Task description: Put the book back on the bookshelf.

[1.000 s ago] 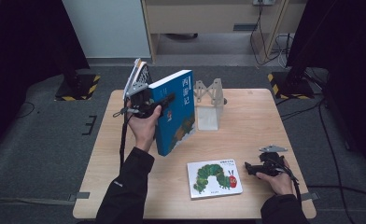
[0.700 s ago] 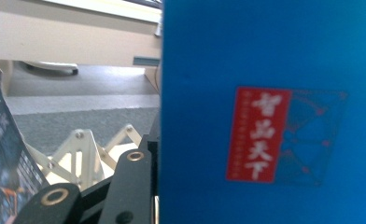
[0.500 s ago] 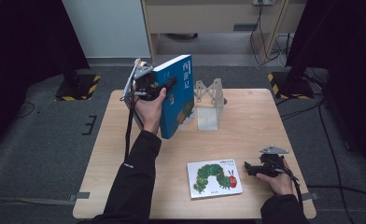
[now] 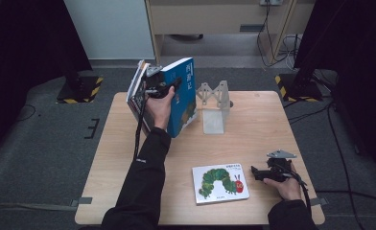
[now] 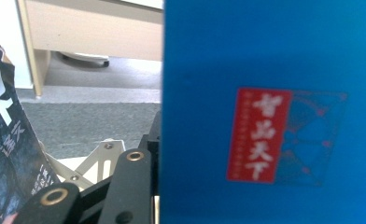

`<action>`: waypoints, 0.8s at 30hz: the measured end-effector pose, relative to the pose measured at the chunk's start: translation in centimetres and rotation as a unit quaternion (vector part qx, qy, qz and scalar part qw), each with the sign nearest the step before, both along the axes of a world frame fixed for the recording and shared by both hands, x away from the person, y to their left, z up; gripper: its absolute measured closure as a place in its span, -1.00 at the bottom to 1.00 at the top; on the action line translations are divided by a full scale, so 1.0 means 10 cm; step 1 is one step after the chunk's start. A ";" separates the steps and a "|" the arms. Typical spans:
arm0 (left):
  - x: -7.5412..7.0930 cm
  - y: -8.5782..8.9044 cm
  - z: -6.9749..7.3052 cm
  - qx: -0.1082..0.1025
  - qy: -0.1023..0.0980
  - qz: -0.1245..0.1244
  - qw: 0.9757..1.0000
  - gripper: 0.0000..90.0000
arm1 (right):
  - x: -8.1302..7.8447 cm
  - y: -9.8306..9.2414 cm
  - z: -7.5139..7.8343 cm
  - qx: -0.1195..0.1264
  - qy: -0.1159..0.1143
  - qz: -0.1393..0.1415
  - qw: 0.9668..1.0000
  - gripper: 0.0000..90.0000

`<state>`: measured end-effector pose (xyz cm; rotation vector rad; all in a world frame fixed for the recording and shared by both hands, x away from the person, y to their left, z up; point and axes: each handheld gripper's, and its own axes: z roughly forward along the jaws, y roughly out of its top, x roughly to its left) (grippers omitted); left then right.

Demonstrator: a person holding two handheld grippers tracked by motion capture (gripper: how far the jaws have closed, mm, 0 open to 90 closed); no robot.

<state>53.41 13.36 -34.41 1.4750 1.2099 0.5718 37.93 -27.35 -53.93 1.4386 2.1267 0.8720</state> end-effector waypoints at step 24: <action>0.07 -0.19 -0.39 0.001 -0.004 0.011 1.000 0.33 | 0.00 0.00 0.00 0.001 -0.003 0.002 1.000 -0.97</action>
